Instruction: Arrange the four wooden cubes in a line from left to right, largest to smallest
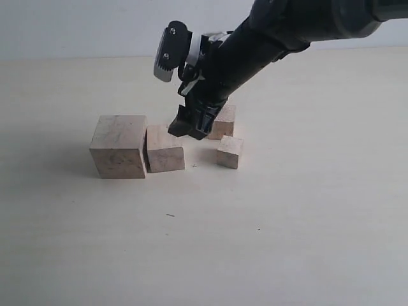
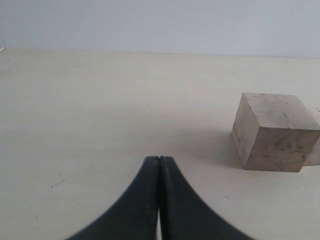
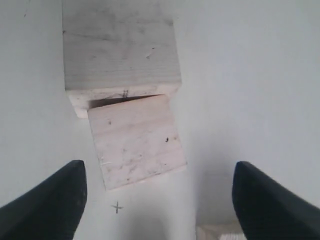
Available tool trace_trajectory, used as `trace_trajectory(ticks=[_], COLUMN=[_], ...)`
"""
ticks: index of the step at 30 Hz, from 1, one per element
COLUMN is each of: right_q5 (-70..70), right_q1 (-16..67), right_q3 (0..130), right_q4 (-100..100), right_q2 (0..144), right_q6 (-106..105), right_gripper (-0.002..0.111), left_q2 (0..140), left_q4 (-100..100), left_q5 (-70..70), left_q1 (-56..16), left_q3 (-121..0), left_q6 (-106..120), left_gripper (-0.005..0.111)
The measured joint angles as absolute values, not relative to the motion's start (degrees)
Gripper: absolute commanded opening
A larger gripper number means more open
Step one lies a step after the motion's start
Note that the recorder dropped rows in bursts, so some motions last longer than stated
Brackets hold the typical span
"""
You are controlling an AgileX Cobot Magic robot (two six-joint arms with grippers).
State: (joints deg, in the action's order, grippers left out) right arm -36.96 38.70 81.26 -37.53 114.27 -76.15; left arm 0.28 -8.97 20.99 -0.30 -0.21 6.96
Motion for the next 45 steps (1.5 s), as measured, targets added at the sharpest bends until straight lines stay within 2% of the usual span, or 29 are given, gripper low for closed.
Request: trace_trajectory(ticks=[3,8,13,16,23,24,26,28,29,33,34,45], right_q5=[-37.42,-37.77,-34.63,-33.0,-32.92,-33.79,-34.88,-35.13,-35.13,-33.39,-31.84,-26.52], right_q1=[38.7,38.7,38.7,38.7,38.7,38.7,38.7,38.7,38.7,38.7,38.7,38.7], right_q3=[81.26,81.26,81.18,81.18,81.18,81.18,81.18,81.18,81.18,81.18,81.18,82.79], right_q4=[-30.38,-11.56,2.55,4.15,6.09,6.78,7.0,6.74,6.62,6.37,6.13,6.13], right_q2=[112.86,112.46,112.46,112.46,112.46,112.46,113.09,114.06,114.19,114.2,114.2,120.15], right_q6=[-66.13,-47.75,-26.11,-14.43,9.87,15.54,19.81,22.55,22.97,23.73,23.73,26.74], right_gripper=[0.066,0.032,0.016,0.001,0.0,0.001,0.011,0.036,0.053,0.102,0.105,0.096], left_q2=[0.28,0.28,0.28,0.28,0.28,0.28,0.28,0.28,0.28,0.28,0.28,0.28], left_q4=[-8.97,-8.97,-8.97,-8.97,-8.97,-8.97,-8.97,-8.97,-8.97,-8.97,-8.97,-8.97], left_q5=[20.99,20.99,20.99,20.99,20.99,20.99,20.99,20.99,20.99,20.99,20.99,20.99], left_q1=[-0.3,-0.3,-0.3,-0.3,-0.3,-0.3,-0.3,-0.3,-0.3,-0.3,-0.3,-0.3], left_q3=[-0.21,-0.21,-0.21,-0.21,-0.21,-0.21,-0.21,-0.21,-0.21,-0.21,-0.21,-0.21], left_q6=[6.96,6.96,6.96,6.96,6.96,6.96,6.96,6.96,6.96,6.96,6.96,6.96], left_gripper=[0.0,0.0,0.0,0.0,0.0,0.0,0.0,0.0,0.0,0.0,0.0,0.0])
